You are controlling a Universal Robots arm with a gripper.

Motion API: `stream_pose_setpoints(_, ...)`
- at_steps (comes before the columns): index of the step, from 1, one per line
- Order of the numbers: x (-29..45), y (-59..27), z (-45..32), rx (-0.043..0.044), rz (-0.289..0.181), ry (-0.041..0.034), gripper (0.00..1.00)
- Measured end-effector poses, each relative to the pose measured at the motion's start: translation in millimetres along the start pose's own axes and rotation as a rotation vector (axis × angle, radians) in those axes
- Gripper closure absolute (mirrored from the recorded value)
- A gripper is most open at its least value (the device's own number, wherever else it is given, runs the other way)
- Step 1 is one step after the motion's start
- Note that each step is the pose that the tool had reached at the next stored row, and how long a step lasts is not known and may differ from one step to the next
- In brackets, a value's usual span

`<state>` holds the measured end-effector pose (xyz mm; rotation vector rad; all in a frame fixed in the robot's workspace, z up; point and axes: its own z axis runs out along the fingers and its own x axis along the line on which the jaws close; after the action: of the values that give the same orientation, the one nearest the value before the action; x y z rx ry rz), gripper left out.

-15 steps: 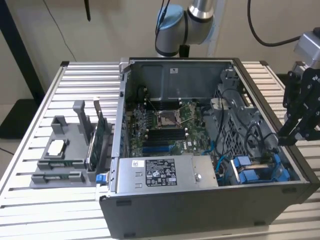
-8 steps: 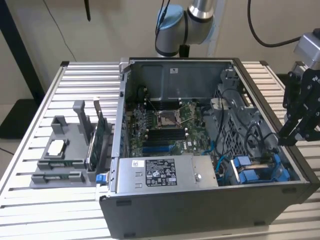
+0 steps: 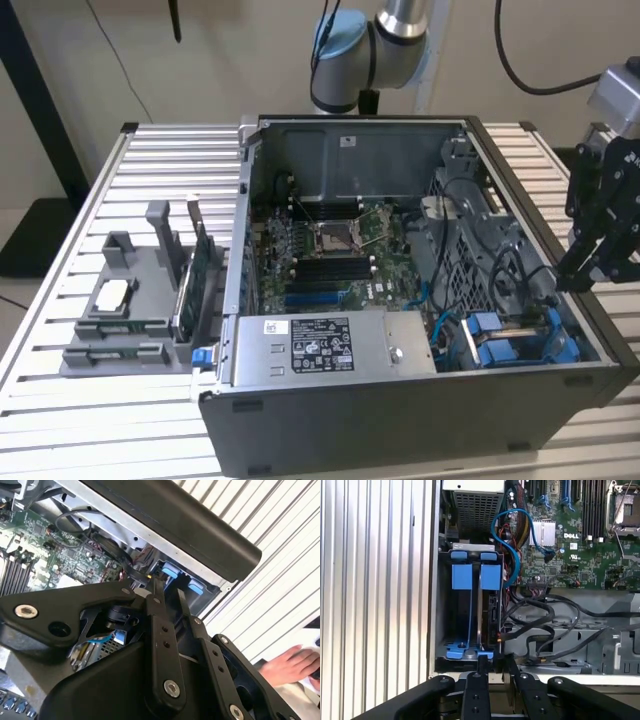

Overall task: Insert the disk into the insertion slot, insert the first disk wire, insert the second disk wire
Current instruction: 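Insert the second disk wire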

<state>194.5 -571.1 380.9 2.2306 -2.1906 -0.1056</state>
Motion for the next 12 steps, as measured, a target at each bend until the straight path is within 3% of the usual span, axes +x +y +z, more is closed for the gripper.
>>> stream_pose_setpoints(3, 0.0, 0.0, 0.1, -0.0054, 0.0, 0.0005, 0.73)
stream_pose_setpoints(5, 0.0, 0.0, 0.3, -0.0078, 0.0, 0.0003, 0.82)
stream_pose_setpoints(12, 0.0, 0.0, 0.6, -0.0097, 0.001, 0.0003, 0.82)
